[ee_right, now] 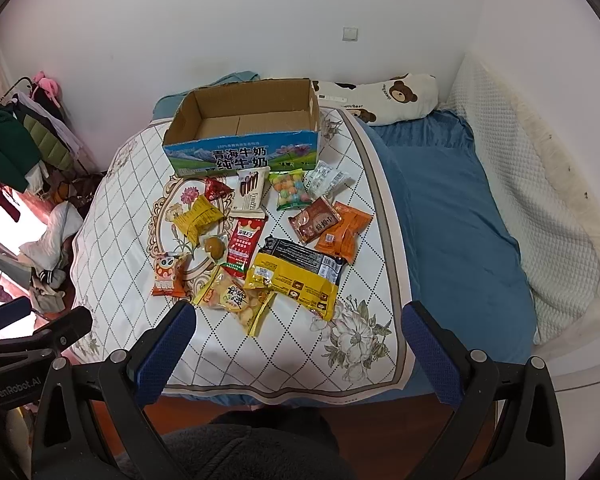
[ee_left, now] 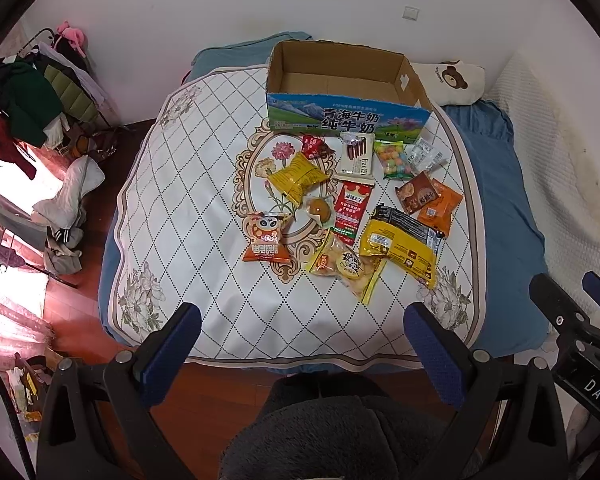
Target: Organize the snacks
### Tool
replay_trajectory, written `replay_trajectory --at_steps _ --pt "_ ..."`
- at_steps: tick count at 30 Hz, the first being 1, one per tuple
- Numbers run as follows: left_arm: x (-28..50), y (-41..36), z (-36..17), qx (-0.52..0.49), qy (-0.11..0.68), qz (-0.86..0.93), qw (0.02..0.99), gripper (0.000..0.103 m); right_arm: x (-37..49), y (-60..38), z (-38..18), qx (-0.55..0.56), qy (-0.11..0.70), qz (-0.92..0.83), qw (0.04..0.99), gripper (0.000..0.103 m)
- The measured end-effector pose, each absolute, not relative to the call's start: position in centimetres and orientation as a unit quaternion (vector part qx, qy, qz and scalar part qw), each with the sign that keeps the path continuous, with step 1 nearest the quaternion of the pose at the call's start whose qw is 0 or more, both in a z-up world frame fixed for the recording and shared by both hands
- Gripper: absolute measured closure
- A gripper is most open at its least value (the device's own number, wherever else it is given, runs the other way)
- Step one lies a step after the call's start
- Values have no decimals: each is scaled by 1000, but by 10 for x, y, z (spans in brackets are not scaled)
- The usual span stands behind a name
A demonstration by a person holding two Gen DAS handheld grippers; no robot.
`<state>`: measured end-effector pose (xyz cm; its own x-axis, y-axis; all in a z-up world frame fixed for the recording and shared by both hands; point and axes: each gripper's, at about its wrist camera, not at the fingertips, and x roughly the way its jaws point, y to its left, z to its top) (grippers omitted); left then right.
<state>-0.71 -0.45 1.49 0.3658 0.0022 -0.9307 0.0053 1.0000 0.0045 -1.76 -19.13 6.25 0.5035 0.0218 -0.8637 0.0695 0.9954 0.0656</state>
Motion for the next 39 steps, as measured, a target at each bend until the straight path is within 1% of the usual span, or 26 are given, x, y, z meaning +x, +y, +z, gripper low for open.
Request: replay_trajectory --at_steps 39 --pt "-19 -14 26 -1 549 -11 836 0 -32 -197 82 48 478 0 877 0"
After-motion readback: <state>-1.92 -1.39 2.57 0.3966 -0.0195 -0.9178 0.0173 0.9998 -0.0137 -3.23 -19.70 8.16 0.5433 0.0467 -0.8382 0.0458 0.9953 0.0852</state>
